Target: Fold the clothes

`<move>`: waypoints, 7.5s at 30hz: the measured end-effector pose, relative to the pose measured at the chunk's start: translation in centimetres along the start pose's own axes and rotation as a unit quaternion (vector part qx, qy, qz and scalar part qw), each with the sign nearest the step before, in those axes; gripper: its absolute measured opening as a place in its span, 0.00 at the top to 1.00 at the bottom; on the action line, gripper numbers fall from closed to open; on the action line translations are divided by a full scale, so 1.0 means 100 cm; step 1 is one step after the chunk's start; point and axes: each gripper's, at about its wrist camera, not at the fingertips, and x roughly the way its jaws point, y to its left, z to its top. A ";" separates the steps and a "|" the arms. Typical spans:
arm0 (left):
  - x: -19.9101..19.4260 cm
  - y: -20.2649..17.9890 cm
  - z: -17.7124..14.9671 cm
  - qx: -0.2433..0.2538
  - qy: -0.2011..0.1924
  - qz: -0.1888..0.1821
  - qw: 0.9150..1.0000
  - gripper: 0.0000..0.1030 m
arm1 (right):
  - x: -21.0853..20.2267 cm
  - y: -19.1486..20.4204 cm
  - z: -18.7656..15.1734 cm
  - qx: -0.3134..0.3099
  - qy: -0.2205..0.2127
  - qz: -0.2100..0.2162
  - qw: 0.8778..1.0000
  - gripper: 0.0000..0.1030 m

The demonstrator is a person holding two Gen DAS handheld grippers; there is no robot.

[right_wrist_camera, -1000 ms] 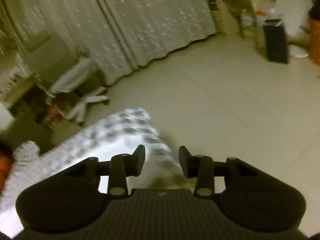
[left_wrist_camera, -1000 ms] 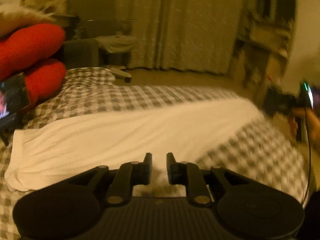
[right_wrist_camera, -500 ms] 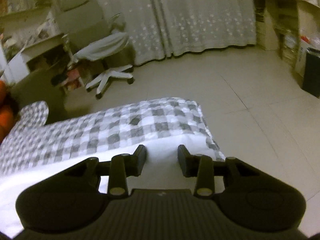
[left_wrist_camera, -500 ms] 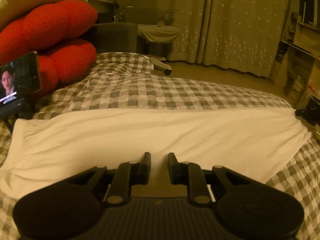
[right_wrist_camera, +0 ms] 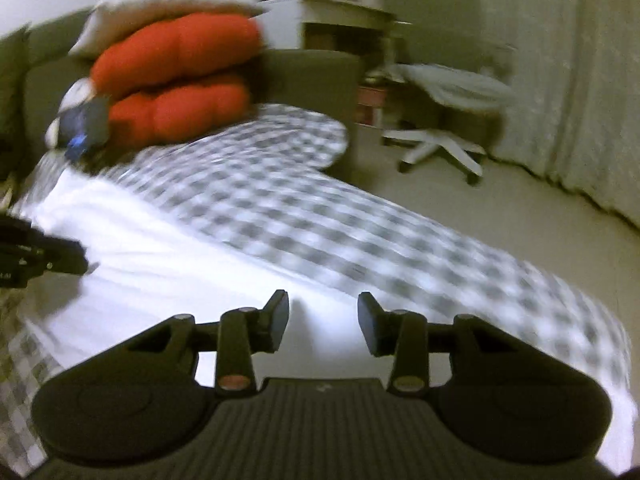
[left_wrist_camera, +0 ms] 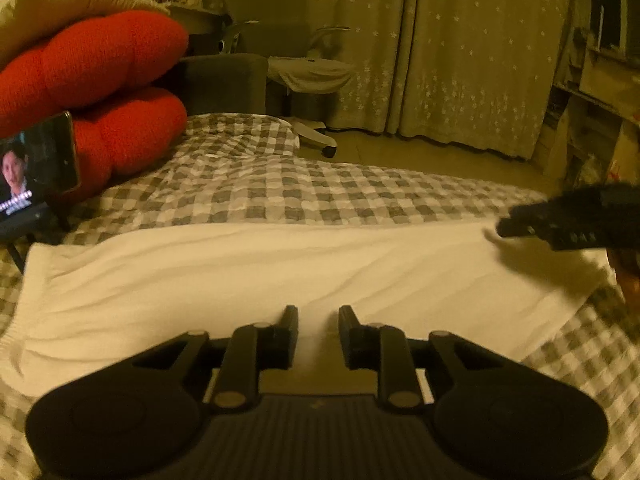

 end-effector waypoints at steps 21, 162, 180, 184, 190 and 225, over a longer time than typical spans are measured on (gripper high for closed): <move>-0.004 -0.012 -0.011 0.044 -0.003 0.016 0.999 0.78 | 0.031 0.005 0.005 -0.070 -0.006 0.026 0.997 0.96; -0.088 0.157 -0.040 -0.424 -0.065 0.110 0.896 0.61 | 0.075 0.186 0.082 -0.139 -0.011 0.098 0.985 0.56; -0.057 0.214 -0.067 -0.580 -0.081 0.040 0.810 0.34 | 0.011 0.230 -0.005 -0.238 0.027 0.121 0.963 0.55; -0.045 0.218 -0.061 -0.550 -0.064 0.055 0.831 0.79 | 0.010 0.234 -0.006 -0.267 0.023 0.108 0.957 0.96; -0.054 0.223 -0.058 -0.536 -0.095 0.060 0.837 0.87 | -0.008 0.221 0.002 -0.231 -0.011 0.137 0.963 0.97; -0.021 0.034 -0.016 -0.092 -0.030 0.060 0.994 0.64 | -0.025 0.131 0.005 -0.036 -0.007 0.066 0.997 0.56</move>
